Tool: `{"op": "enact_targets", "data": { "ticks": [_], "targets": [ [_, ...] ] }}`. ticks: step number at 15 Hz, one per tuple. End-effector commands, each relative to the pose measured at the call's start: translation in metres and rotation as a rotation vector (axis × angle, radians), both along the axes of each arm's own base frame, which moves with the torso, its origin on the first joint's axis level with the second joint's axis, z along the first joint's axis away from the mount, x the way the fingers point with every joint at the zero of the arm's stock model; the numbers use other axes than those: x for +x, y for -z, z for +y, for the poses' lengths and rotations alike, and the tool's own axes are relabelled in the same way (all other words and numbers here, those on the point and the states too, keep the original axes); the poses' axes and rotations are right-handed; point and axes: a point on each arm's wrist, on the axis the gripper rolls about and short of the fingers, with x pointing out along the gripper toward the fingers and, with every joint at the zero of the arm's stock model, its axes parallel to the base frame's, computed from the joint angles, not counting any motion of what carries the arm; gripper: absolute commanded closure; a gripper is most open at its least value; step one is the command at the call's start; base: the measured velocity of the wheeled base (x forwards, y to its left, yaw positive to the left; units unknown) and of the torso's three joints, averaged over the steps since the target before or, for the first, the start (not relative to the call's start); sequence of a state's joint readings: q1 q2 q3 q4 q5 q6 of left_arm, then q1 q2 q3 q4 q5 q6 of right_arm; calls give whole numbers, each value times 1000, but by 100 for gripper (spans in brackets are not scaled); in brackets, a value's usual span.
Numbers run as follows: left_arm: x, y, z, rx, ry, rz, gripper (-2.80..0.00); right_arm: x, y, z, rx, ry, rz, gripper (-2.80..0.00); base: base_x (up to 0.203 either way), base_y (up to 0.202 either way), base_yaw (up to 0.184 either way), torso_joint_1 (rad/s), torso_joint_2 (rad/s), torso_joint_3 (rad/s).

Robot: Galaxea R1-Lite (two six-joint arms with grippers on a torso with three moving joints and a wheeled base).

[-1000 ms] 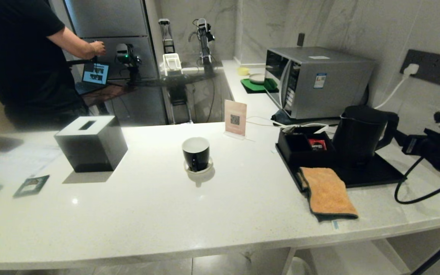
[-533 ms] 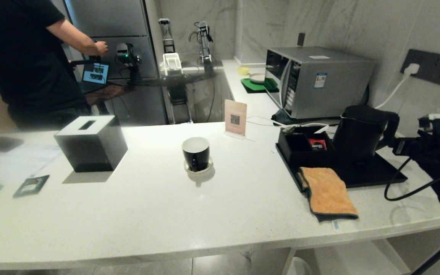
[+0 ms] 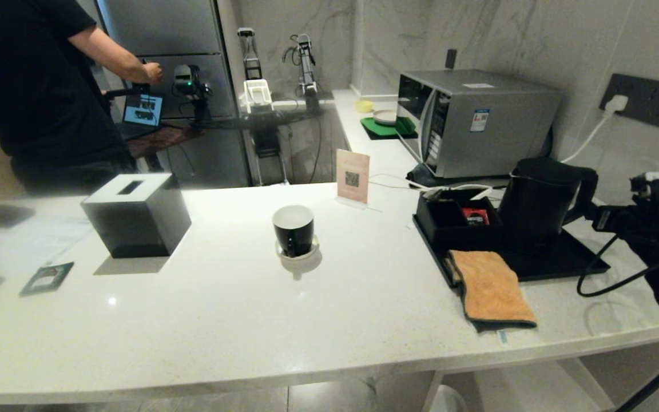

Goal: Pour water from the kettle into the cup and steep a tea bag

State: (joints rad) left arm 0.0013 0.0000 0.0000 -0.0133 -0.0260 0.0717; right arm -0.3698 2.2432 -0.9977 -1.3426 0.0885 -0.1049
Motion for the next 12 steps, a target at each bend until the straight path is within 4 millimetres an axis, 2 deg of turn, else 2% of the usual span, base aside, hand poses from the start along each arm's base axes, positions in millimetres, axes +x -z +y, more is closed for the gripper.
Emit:
{"op": "enact_targets", "data": {
  "ticks": [1, 12],
  "targets": [
    [0, 0, 0, 0, 0, 1, 0, 9, 2, -6, -9, 6, -23, -280, 0, 0, 0, 0, 0, 0],
    [0, 0, 0, 0, 0, 1, 0, 55, 10, -18, -29, -16, -96, -280, 0, 0, 0, 0, 0, 0]
  ]
}}
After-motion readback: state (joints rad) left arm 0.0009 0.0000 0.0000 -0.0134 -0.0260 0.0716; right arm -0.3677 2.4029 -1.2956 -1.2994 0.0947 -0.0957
